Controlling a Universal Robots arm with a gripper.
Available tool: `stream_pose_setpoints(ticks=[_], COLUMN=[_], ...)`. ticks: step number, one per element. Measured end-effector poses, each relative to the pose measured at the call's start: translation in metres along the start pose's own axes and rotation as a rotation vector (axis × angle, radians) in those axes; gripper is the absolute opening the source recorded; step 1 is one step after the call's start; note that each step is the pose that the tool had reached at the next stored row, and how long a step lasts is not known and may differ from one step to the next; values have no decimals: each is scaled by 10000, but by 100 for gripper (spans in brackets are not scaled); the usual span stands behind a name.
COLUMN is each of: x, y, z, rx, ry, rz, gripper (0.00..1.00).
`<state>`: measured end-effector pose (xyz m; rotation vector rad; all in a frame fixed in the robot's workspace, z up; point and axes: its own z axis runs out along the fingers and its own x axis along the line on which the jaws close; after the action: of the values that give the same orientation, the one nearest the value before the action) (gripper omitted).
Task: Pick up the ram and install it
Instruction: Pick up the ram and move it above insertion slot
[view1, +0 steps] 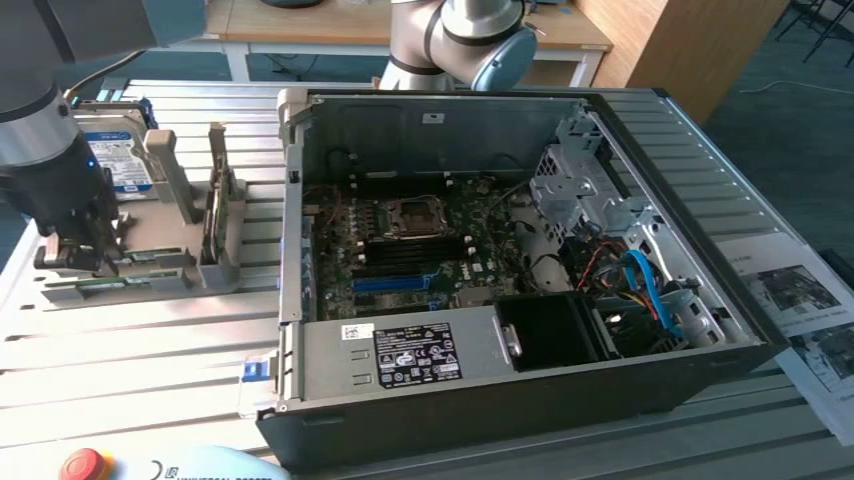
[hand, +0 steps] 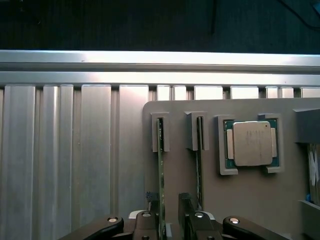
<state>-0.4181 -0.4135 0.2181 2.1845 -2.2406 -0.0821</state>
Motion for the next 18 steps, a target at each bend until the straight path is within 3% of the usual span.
stream_pose_setpoints(ticks=[18], x=[14], y=[-5], z=[96], rx=[1], ry=[-1], rz=[0], gripper=[30])
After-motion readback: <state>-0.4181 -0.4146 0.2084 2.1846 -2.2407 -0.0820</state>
